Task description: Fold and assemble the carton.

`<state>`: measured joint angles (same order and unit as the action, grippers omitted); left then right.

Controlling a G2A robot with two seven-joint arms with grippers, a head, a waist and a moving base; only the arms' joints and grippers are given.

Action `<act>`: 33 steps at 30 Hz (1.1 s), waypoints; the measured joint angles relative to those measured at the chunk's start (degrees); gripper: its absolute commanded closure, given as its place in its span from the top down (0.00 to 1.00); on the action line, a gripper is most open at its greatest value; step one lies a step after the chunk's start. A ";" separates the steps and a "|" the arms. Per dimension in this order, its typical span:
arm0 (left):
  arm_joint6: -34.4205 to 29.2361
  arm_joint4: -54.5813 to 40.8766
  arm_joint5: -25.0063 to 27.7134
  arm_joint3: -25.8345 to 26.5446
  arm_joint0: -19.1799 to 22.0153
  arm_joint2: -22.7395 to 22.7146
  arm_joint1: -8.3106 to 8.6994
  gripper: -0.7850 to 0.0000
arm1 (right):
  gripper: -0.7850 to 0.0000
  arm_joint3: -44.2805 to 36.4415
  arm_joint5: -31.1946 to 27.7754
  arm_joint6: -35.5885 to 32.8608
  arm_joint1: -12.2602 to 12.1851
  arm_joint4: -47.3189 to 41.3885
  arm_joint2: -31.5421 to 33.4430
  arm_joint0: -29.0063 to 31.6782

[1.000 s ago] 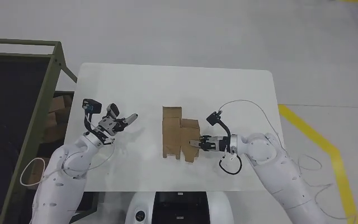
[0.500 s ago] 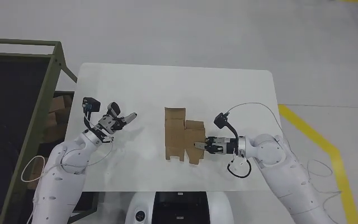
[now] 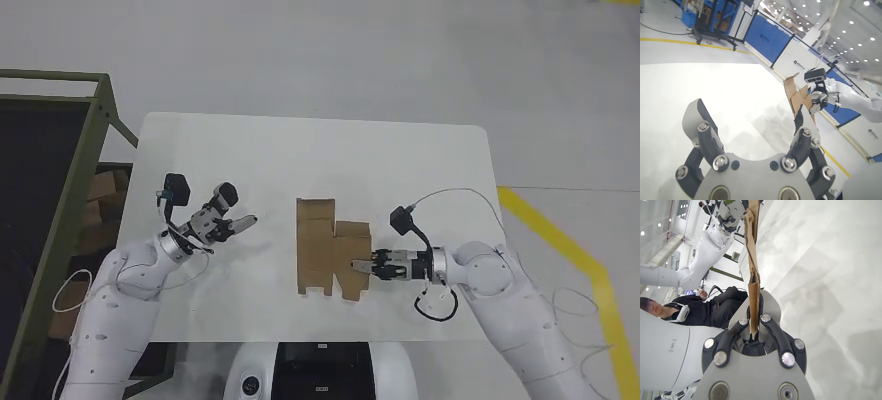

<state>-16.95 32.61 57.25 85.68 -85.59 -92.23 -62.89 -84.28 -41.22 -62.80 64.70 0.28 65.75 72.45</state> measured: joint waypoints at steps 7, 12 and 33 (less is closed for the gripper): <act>-4.73 -8.04 0.74 -0.74 3.62 7.04 1.70 1.00 | 0.00 1.00 0.00 -0.26 -1.66 -3.62 -4.19 -2.90; -10.88 -13.66 0.75 -0.33 4.47 9.23 3.57 1.00 | 0.00 1.39 -2.00 1.74 -2.72 -1.98 -6.74 -4.85; -13.03 -19.10 -0.18 0.90 4.44 11.54 5.01 1.00 | 0.00 0.55 -2.55 6.16 -3.66 -0.25 -8.24 -4.88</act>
<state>-29.98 13.51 57.07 86.58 -81.15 -80.70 -57.88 -83.73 -43.77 -56.64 61.04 0.03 57.51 67.57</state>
